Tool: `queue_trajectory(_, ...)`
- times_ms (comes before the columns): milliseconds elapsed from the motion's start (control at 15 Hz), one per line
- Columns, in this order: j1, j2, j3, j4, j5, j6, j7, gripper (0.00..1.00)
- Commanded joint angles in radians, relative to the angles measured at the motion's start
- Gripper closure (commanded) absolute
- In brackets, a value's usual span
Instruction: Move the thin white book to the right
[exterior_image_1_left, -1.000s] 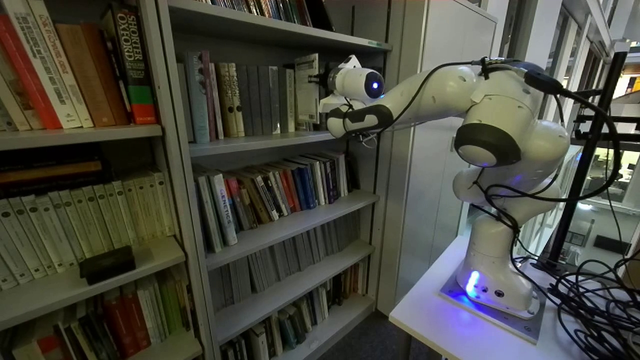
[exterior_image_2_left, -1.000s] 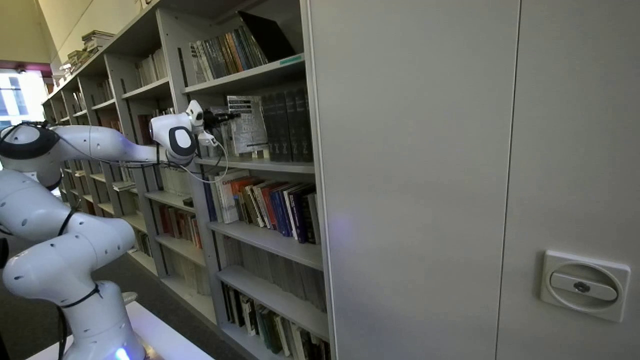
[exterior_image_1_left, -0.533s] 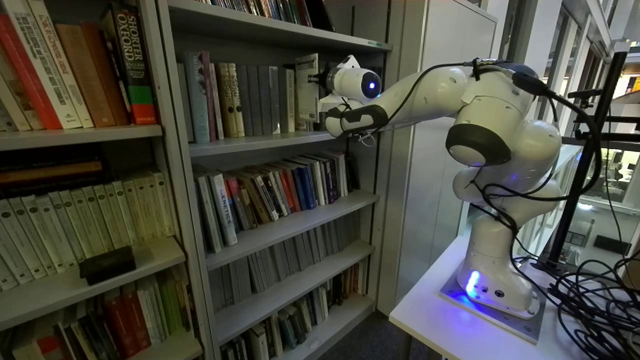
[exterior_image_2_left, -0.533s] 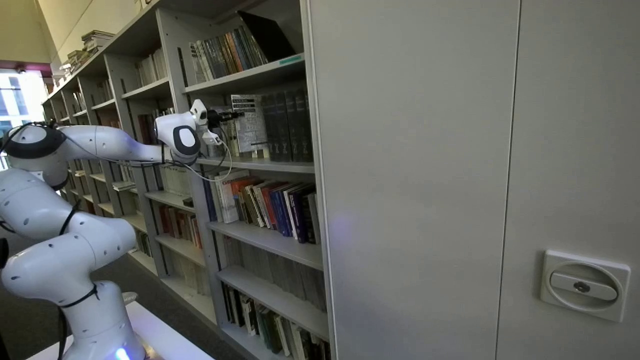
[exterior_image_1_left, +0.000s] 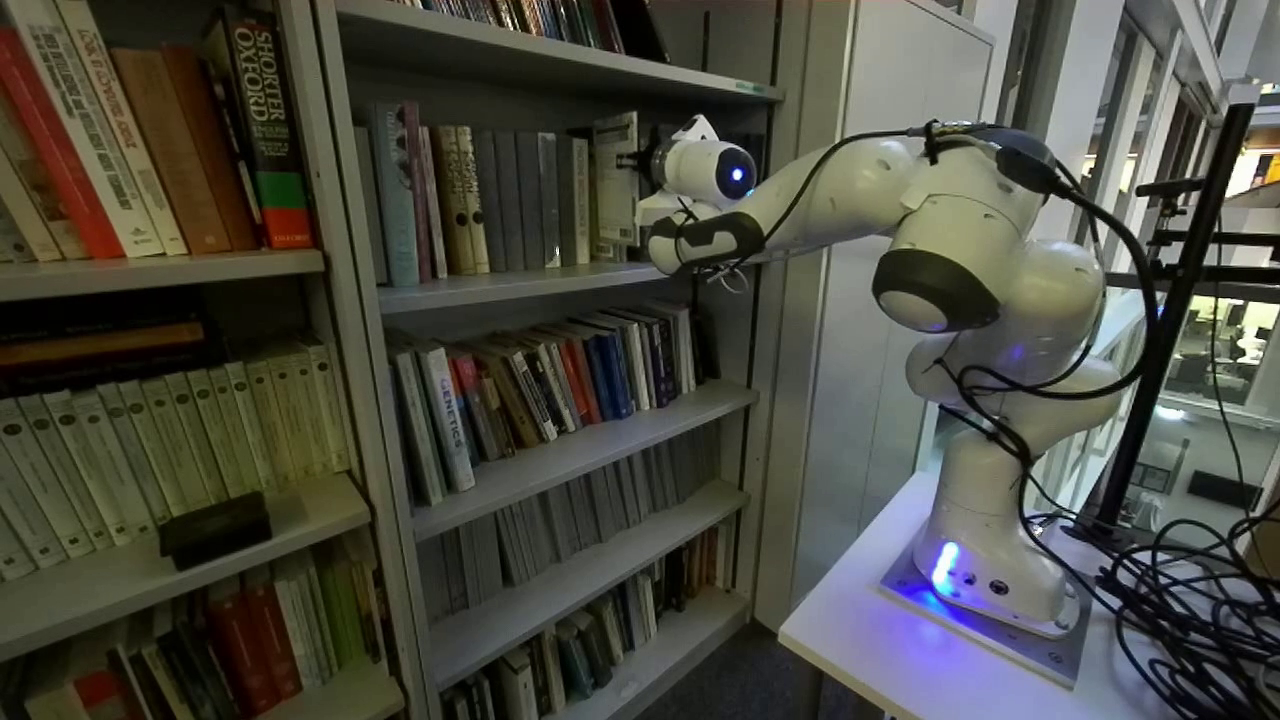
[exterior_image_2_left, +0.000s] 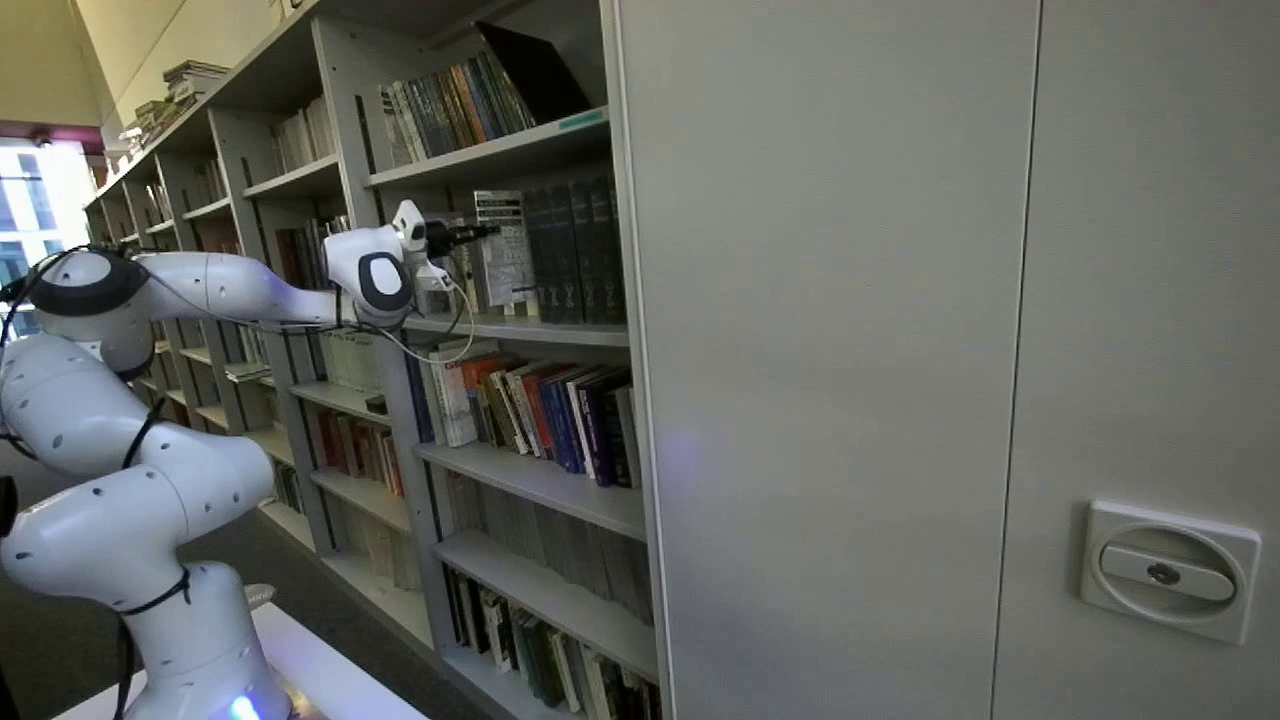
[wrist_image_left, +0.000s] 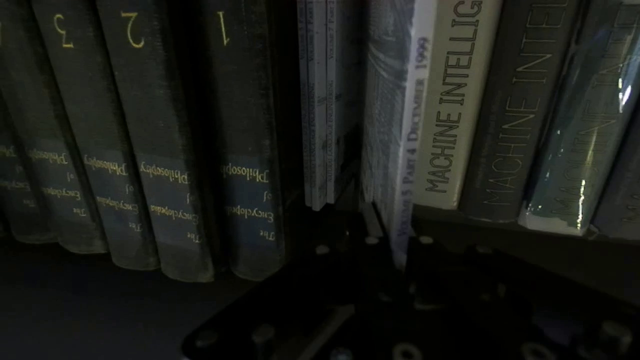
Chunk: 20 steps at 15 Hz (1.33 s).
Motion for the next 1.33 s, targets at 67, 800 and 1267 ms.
queue_trajectory(67,-0.083,-0.006,0.029,0.074,0.026,0.011,0.011,0.98)
queue_trajectory(800,-0.235,-0.001,0.125,0.186,0.031,0.011,0.027,0.98)
queue_trajectory(1267,-0.327,-0.002,0.186,0.254,0.031,0.011,0.046,0.98)
